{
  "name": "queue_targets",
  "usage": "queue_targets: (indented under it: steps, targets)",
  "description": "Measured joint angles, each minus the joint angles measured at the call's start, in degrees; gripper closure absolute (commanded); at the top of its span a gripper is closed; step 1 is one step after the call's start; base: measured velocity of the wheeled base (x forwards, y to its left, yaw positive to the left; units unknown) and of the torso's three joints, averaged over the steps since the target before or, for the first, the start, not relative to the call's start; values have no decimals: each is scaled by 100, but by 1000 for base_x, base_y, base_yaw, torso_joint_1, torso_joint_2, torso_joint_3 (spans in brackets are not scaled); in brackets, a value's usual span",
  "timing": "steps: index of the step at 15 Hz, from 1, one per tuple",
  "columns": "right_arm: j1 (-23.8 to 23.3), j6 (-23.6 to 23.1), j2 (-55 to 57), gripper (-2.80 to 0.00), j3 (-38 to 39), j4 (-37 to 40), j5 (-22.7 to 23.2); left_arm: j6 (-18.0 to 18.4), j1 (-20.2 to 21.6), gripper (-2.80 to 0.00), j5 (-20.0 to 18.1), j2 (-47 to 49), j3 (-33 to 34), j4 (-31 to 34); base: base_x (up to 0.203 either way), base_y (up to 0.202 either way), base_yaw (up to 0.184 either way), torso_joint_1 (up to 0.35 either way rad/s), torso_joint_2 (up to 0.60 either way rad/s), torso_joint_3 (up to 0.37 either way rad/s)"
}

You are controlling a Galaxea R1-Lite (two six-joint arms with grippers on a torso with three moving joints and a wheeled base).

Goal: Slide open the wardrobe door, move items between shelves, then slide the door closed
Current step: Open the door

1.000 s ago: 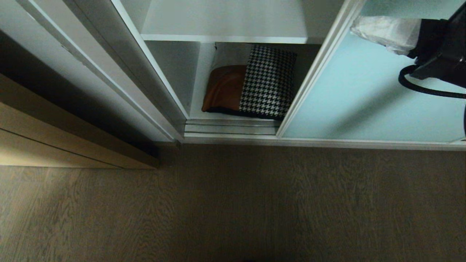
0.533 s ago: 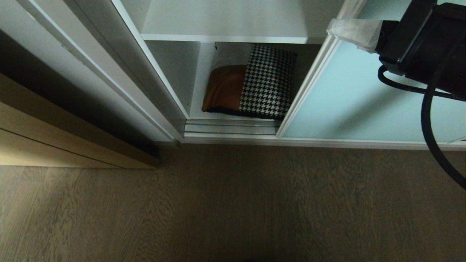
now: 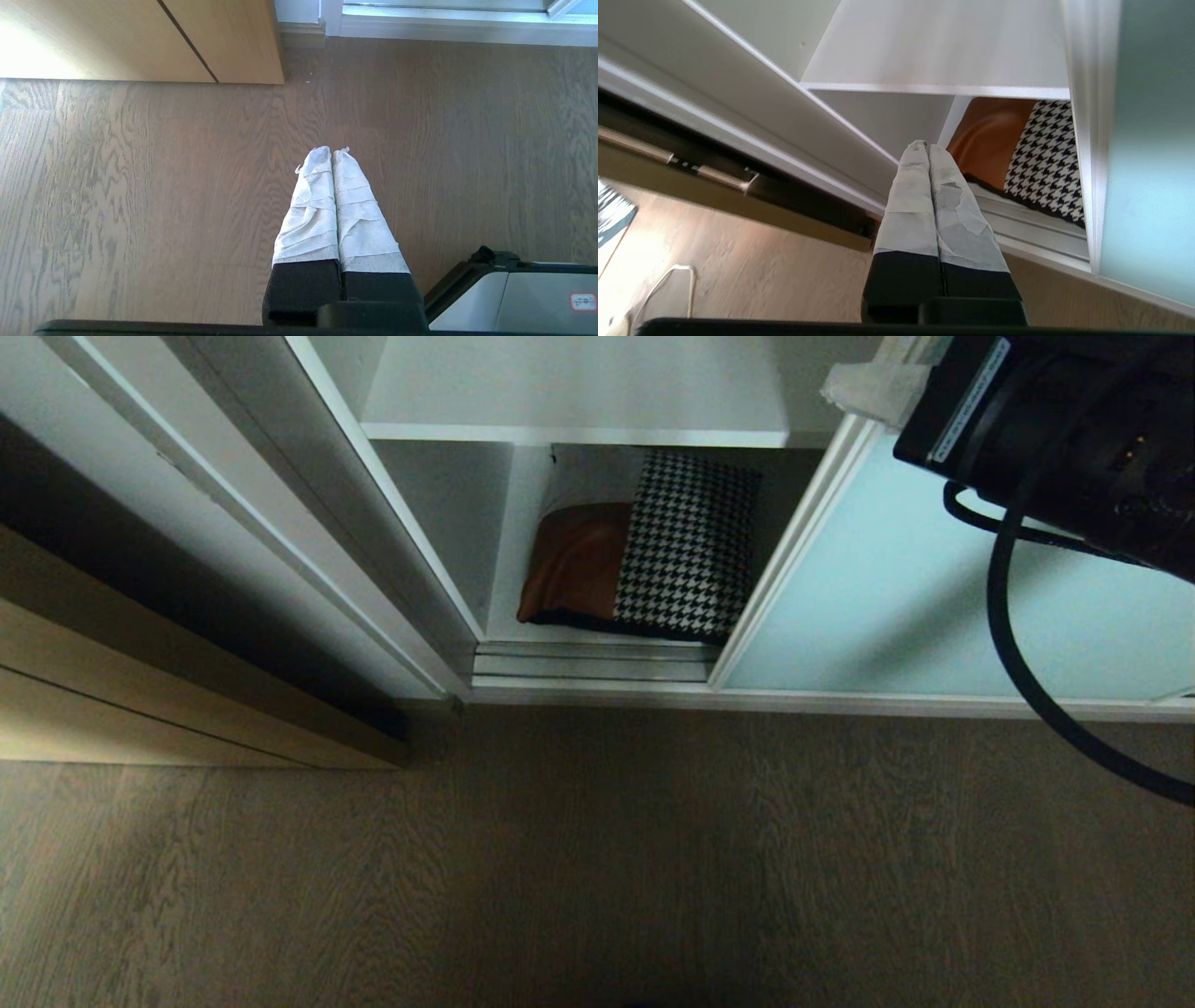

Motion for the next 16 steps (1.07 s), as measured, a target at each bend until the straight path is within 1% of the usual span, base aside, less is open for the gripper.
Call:
queue_targets:
  steps: [2,4,6,9,12,14,16]
  targets:
    - [0,-6,173,0,-182,2,-76,1,2,0,1,0,0,-1,0,0,0,0,0,0]
    - [0,-51,354,0,-357,-24,-326,-1,2,0,1,0,0,-1,0,0,0,0,0,0]
    - [0,-72,511,0,-445,-149,-393,0,2,0,-1,0,0,-1,0,0,0,0,0,0]
    - [-39,-209,758,0,-602,-459,-749,0,2,0,1,0,0,-1,0,0,0,0,0,0]
    - [-60,-221,992,0,-909,-484,-998,1,2,0,-1,0,0,-1,0,0,0,0,0,0]
    - [-90,-219,1095,0,-987,-505,-1052,3,2,0,-1,0,0,-1,0,0,0,0,0,0]
    - [-219,-234,1153,0,-1010,-518,-1048,0,-1,0,-4,0,0,-1,0,0,0,0,0,0]
